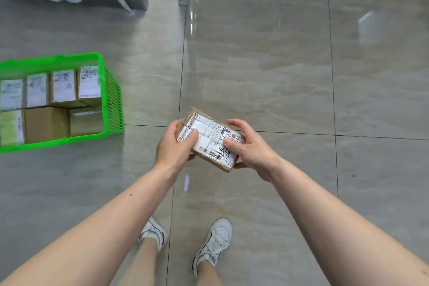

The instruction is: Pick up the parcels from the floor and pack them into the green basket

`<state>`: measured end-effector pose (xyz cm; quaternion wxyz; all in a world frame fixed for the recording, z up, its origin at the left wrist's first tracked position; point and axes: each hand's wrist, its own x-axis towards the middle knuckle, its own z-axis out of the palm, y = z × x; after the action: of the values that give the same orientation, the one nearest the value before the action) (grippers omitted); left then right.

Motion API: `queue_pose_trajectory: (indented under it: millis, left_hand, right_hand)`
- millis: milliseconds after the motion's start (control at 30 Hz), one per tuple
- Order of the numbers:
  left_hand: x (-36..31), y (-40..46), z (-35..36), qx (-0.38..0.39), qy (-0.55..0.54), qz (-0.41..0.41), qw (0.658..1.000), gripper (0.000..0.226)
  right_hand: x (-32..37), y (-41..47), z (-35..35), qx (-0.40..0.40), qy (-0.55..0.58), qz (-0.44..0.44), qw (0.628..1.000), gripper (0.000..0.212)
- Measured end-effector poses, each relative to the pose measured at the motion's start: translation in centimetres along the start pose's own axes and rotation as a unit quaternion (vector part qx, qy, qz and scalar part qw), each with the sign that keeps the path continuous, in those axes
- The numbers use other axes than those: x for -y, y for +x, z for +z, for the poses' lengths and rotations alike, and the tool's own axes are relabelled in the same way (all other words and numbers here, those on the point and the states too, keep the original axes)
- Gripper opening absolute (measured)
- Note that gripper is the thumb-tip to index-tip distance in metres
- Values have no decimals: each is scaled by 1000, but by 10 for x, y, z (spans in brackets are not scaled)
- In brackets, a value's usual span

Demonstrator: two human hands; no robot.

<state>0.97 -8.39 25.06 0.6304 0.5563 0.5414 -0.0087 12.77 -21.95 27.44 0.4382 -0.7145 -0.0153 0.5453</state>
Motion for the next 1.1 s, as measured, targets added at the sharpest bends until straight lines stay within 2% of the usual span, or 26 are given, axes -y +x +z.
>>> queue_pose_trajectory:
  millis: [167, 267, 333, 500, 600, 933, 1100]
  left_hand:
    - [0, 5, -67, -76, -49, -4, 996, 40]
    - [0, 13, -116, -112, -80, -7, 990, 36]
    - [1, 17, -155, -136, -85, -9, 987, 35]
    - [7, 30, -245, -182, -49, -17, 982, 32]
    - [0, 40, -290, -188, -17, -13, 982, 37]
    - [18, 100, -377, -204, 83, -26, 975, 39]
    - [19, 134, -396, -174, 120, -69, 975, 40]
  right_hand:
    - [37, 11, 68, -28, -1, -8, 1000, 64]
    - [54, 20, 118, -55, -5, -19, 998, 70]
    - [61, 24, 156, -54, -6, -16, 998, 66]
    - [83, 36, 246, -27, -28, -6, 999, 35]
    - [101, 50, 291, -30, -43, -9, 999, 25]
    - [126, 100, 381, -39, -101, 15, 994, 21]
    - [128, 141, 402, -44, -141, 33, 988, 20]
